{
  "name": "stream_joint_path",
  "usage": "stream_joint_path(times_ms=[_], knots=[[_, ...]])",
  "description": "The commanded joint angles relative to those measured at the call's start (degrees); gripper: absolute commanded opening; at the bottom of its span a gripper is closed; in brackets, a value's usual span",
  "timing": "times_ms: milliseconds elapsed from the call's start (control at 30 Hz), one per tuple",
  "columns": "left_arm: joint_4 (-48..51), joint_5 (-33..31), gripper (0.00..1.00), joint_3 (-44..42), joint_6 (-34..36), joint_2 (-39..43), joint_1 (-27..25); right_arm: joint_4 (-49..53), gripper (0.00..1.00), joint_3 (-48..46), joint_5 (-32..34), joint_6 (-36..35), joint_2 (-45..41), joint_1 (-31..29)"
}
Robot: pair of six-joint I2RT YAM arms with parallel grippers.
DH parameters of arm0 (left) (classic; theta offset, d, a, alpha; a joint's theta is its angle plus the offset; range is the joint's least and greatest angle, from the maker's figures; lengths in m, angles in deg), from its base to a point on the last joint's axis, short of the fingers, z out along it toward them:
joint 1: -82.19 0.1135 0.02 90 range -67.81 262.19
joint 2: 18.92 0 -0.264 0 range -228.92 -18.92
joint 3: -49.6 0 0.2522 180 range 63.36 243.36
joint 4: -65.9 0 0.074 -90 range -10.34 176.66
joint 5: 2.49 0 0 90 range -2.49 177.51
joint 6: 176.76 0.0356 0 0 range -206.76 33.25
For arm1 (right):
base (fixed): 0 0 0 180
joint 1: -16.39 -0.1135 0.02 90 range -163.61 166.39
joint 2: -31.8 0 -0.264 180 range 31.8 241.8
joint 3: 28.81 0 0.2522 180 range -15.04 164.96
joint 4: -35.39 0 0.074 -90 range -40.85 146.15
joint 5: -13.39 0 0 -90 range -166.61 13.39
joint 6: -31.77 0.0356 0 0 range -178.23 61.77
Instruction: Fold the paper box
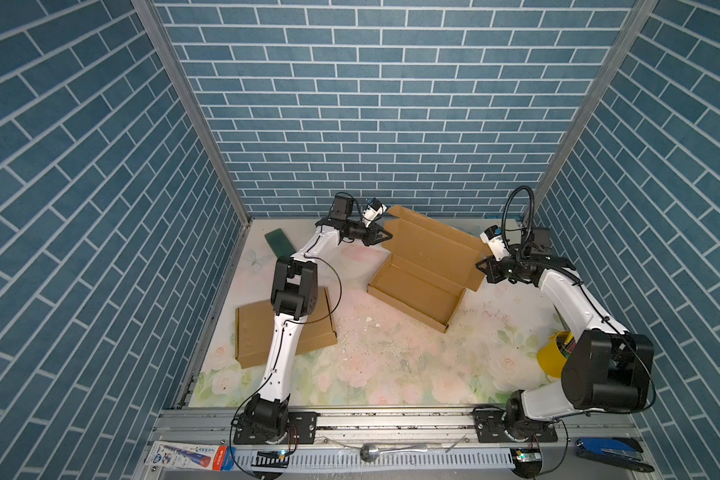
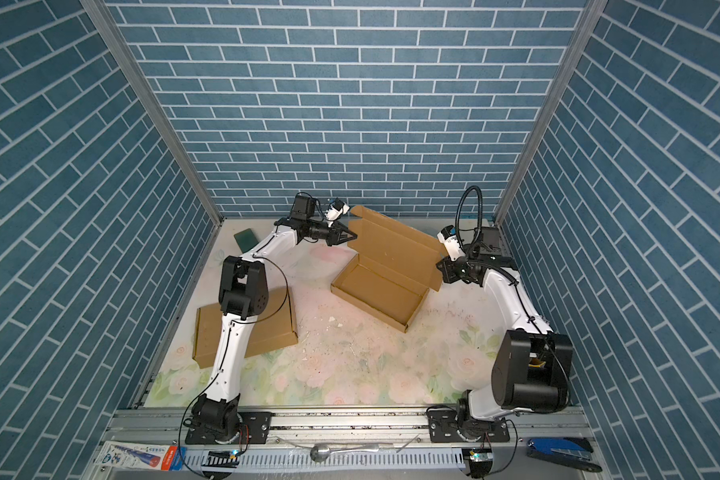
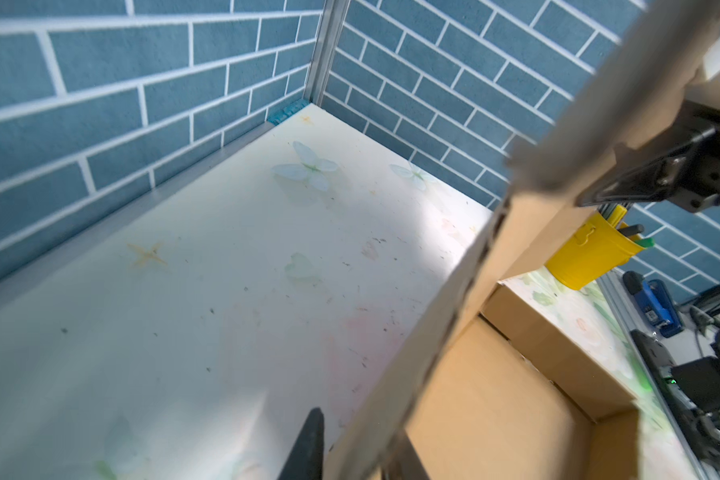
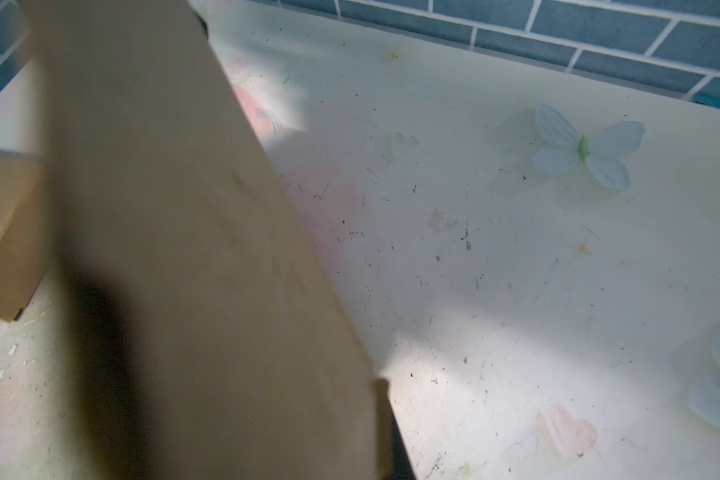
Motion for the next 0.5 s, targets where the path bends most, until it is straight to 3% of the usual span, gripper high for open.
stream_joint_path(times_ms=[0,133,333,467], knots=[[-11.3,-1.4,0.15,-7.9,-2.5,7.5,-1.1,-5.4,0.00,0.2,1.3,6.2,-1.4,-0.6],[-23.6,-6.6,0.05,-18.5,-8.7,12.5,-1.9,-10.9,0.00,-2.0,6.2,11.2,-2.5,-2.4],[-41.2,-21.0,0.03,-34.3,-17.1,19.3,-3.4,-23.8,0.00,-5.8,13.2,23.0,-4.7,-5.4],[-50.5,-28.9,0.01,-43.6,-18.6,22.8,-5.7,-31.9,0.00,-7.3,16.3,29.0,-3.6,-8.1]])
